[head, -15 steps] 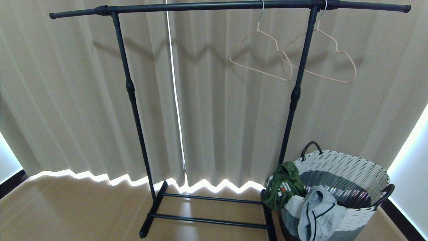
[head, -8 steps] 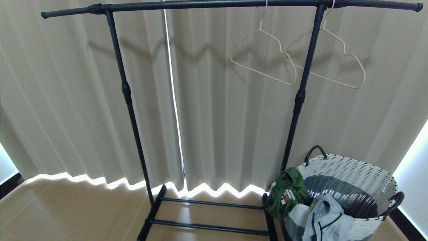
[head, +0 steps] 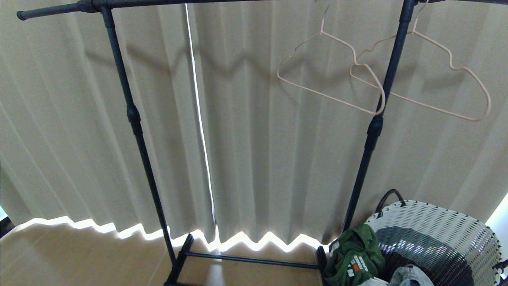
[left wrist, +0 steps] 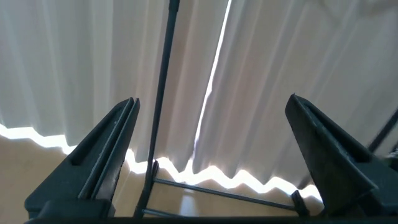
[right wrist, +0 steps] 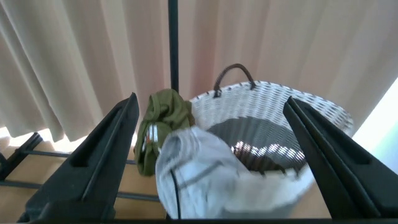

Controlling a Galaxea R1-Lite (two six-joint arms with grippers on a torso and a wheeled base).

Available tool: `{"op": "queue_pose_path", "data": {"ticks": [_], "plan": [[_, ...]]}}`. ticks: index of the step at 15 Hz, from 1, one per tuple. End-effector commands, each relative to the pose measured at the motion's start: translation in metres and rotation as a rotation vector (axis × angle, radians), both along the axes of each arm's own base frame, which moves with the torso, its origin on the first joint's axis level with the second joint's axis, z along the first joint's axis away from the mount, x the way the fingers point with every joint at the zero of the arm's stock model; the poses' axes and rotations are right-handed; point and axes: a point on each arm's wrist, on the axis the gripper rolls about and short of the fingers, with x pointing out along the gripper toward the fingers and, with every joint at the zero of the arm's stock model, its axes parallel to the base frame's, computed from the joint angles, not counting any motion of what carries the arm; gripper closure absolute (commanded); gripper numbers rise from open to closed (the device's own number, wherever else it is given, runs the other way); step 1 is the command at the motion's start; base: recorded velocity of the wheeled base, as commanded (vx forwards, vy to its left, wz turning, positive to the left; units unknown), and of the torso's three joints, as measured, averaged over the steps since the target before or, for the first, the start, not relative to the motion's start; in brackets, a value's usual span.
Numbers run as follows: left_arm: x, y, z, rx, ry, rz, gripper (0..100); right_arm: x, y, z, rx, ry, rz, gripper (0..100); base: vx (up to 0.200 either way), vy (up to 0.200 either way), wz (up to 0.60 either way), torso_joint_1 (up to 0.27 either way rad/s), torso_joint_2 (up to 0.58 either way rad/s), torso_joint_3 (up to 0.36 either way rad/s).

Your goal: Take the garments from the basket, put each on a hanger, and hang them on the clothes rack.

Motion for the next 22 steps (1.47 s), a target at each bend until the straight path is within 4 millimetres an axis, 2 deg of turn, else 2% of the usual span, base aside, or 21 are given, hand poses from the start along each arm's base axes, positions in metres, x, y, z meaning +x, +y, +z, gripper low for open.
{"op": "queue_pose_path", "data": {"ticks": [1,5,11,13,15,16,17,19,22], "plan": [[0.000,0.000,0.000,0.011,0.000,-0.002,0,0.000,0.000,0.000,0.000,0.002,0.002,0,0.000,0.000,0.00,0.000,0.00,0.000],[0.000,-0.003,-0.001,0.152,0.003,-0.126,0,0.000,0.000,0.000,-0.002,0.002,0.002,0,0.000,0.000,0.00,0.000,0.00,0.000],[0.000,-0.003,-0.002,0.176,0.008,-0.131,0,0.000,0.000,0.000,-0.017,0.003,0.001,0,0.000,0.000,0.00,0.000,0.00,0.000],[0.000,-0.003,-0.002,0.184,0.007,-0.130,0,-0.004,0.000,0.019,-0.136,-0.004,0.007,0,0.000,0.000,0.00,0.000,0.00,0.000],[0.000,-0.003,-0.002,0.184,0.007,-0.130,0,-0.002,-0.001,0.038,-0.206,0.098,0.023,0,0.000,0.000,0.00,0.000,0.00,0.000],[0.000,-0.003,-0.002,0.184,0.007,-0.130,0,0.005,0.000,0.045,-0.286,0.181,0.044,0,0.000,0.000,0.00,0.000,0.00,0.000],[0.000,-0.003,-0.002,0.184,0.007,-0.132,0,0.022,0.000,0.055,-0.369,0.306,0.070,0,0.000,0.000,0.00,0.000,0.00,0.000],[0.000,-0.003,-0.002,0.184,0.007,-0.132,0,0.055,0.000,0.061,-0.429,0.511,0.109,0,0.000,0.000,0.00,0.000,0.00,0.000],[0.000,-0.003,-0.002,0.184,0.007,-0.130,0,0.105,0.001,0.047,-0.473,0.782,0.187,0,0.000,0.000,0.00,0.000,0.00,0.000]]}}
